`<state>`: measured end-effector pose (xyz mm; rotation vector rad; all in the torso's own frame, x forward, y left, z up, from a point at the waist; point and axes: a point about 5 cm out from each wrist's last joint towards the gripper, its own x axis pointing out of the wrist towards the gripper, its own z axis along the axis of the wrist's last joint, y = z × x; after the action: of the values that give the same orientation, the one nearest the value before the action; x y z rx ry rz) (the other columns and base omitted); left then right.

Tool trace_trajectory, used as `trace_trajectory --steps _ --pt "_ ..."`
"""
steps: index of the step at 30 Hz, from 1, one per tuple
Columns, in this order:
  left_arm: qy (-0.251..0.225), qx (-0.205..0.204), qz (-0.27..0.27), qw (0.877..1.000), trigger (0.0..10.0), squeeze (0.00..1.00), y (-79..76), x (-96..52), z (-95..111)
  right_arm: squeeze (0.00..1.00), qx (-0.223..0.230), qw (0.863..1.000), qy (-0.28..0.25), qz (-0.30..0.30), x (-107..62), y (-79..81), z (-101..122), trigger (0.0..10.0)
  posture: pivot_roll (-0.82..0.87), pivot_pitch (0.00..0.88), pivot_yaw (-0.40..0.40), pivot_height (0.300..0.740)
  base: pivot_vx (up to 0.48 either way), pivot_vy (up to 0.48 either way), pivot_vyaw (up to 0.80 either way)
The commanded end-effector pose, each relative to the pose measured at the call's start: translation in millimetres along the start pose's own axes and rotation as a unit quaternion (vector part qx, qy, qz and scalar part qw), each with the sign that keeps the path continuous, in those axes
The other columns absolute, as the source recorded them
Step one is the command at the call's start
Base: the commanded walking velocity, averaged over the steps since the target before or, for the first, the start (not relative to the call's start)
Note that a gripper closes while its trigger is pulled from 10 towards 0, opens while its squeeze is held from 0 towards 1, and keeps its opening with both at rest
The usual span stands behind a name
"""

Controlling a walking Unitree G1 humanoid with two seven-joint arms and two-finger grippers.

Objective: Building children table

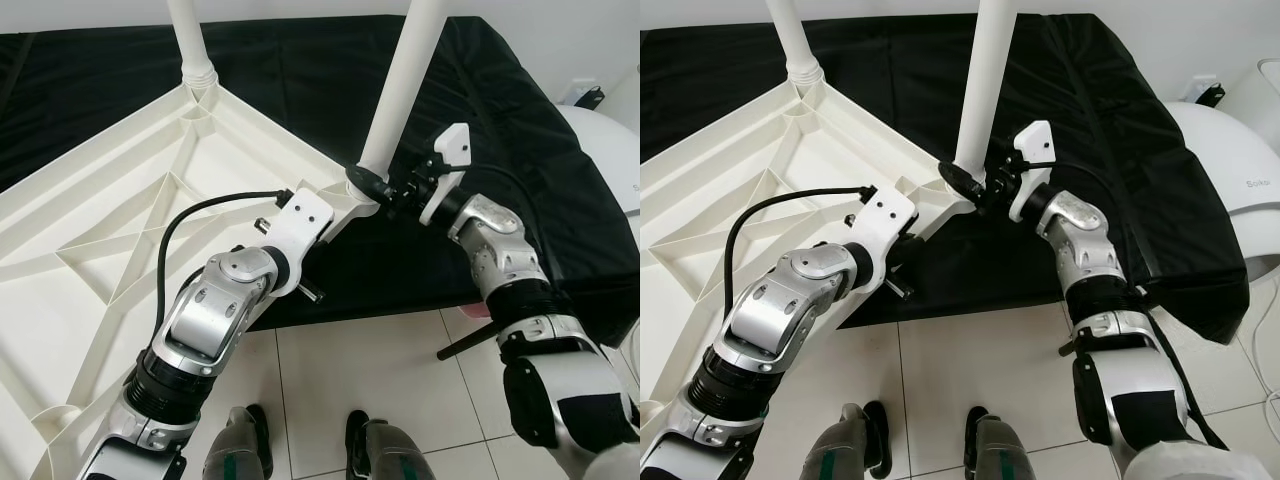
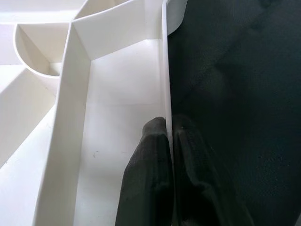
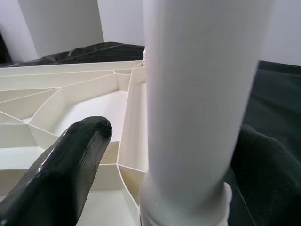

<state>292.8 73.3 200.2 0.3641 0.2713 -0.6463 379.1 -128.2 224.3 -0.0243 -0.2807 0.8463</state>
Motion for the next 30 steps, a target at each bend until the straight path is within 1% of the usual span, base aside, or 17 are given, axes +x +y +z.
trace_trajectory --steps 1,8,14,15,16,17,19,20,21,22,25,26,30 --pt "0.010 0.003 0.014 1.000 10.0 0.00 1.8 -0.1 -2.0 0.00 -0.008 1.000 0.001 0.004 1.0 -0.3 -0.4 10.0 -0.08 0.210 -0.004 0.740 0.000 0.000 0.00" --pt "0.008 0.004 0.012 1.000 10.0 0.00 0.3 0.6 -0.8 0.00 -0.014 1.000 0.002 0.000 7.8 -1.3 -1.0 10.0 -0.07 0.201 -0.006 0.740 0.000 0.000 0.00" --pt "0.007 0.005 0.012 1.000 10.0 0.00 0.2 0.2 -0.7 0.00 -0.015 1.000 -0.001 -0.006 9.4 -3.5 -0.5 10.0 -0.07 0.198 -0.007 0.740 0.000 0.000 0.00" --pt "0.007 0.005 0.012 1.000 10.0 0.00 0.2 0.1 -0.7 0.00 -0.016 1.000 0.000 -0.007 9.4 -4.1 -0.6 6.4 -0.07 0.198 -0.007 0.740 0.000 0.000 0.00" --pt "0.007 0.005 0.012 1.000 10.0 0.00 0.2 0.1 -0.7 0.00 -0.016 1.000 0.000 -0.007 9.4 -4.1 -0.6 6.4 -0.07 0.198 -0.007 0.740 0.000 0.000 0.00" --pt "0.007 0.005 0.012 1.000 10.0 0.00 0.1 0.1 -0.6 0.00 -0.018 1.000 0.000 -0.008 9.2 -4.7 -0.5 2.1 -0.07 0.198 -0.007 0.740 0.000 0.000 0.00" --pt "0.007 0.005 0.012 1.000 10.0 0.00 0.1 0.1 -0.6 0.00 -0.018 1.000 0.000 -0.008 9.2 -4.7 -0.5 2.1 -0.07 0.198 -0.007 0.740 0.000 0.000 0.00" --pt "0.007 0.005 0.012 1.000 10.0 0.00 0.1 0.1 -0.6 0.00 -0.019 1.000 -0.001 -0.007 9.2 -5.1 -0.3 0.0 -0.07 0.198 -0.007 0.740 0.000 0.000 0.00" --pt "0.007 0.005 0.012 1.000 10.0 0.00 0.1 0.1 -0.6 0.00 -0.019 1.000 -0.001 -0.007 9.2 -5.1 -0.3 0.0 -0.07 0.198 -0.007 0.740 0.000 0.000 0.00" --pt "0.007 0.005 0.012 1.000 10.0 0.00 0.3 0.0 -0.6 0.00 -0.019 1.000 -0.002 -0.006 9.5 -5.4 -0.1 1.3 -0.07 0.196 -0.005 0.740 0.000 0.000 0.00" --pt "0.007 0.005 0.012 1.000 10.0 0.00 0.3 0.0 -0.6 0.00 -0.019 1.000 -0.002 -0.006 9.5 -5.4 -0.1 1.3 -0.07 0.196 -0.005 0.740 0.000 0.000 0.00" --pt "0.007 0.005 0.012 1.000 10.0 0.00 0.4 0.0 -0.6 0.00 -0.020 1.000 -0.002 -0.004 9.8 -5.5 0.0 10.0 -0.07 0.196 -0.005 0.740 0.000 0.000 0.00" --pt "0.007 0.004 0.013 1.000 10.0 0.00 1.4 -0.2 -0.5 0.00 -0.020 1.000 -0.002 -0.002 11.2 -5.7 0.1 10.0 -0.07 0.200 -0.003 0.740 0.000 0.000 0.00"
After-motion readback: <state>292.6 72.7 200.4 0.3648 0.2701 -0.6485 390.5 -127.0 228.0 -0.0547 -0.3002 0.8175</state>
